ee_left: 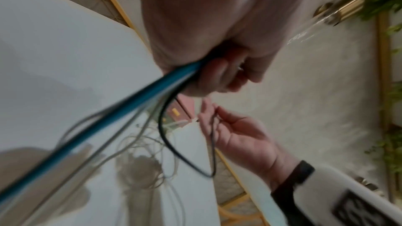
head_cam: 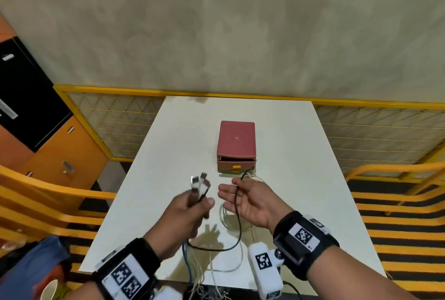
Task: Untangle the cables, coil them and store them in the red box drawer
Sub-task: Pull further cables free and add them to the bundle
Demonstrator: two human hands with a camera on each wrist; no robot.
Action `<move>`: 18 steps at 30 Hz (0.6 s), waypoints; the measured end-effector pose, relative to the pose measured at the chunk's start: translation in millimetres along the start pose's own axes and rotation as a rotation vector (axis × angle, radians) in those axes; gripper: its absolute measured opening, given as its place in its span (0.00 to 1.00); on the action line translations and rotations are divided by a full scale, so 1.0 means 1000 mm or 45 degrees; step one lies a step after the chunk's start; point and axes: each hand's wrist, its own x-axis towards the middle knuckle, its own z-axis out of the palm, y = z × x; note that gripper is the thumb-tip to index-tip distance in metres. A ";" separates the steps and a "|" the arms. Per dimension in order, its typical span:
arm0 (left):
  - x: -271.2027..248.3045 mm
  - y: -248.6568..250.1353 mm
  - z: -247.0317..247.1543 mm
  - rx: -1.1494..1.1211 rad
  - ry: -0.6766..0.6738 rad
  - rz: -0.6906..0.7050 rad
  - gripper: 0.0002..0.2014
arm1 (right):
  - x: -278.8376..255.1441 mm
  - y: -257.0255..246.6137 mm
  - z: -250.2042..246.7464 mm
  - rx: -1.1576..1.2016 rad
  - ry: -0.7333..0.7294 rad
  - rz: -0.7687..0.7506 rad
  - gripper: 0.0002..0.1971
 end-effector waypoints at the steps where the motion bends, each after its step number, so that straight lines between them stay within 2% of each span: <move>1: 0.009 0.005 0.007 -0.002 0.087 0.061 0.11 | -0.001 0.005 0.003 0.001 -0.053 0.006 0.08; 4: 0.029 0.008 0.032 0.018 0.209 0.128 0.10 | -0.003 0.015 0.012 0.058 -0.143 -0.013 0.07; 8: 0.034 -0.001 0.050 0.046 0.224 0.088 0.10 | -0.012 0.014 0.015 0.181 -0.175 -0.088 0.05; 11: 0.030 -0.001 0.050 -0.013 0.119 0.074 0.09 | -0.024 0.007 0.011 0.089 -0.180 -0.044 0.09; 15: 0.019 -0.012 0.035 0.097 -0.057 -0.057 0.14 | -0.030 -0.010 -0.007 -0.014 -0.018 -0.116 0.07; 18: 0.013 -0.023 0.022 0.117 -0.110 -0.148 0.10 | -0.035 -0.016 -0.030 -0.078 0.090 -0.115 0.07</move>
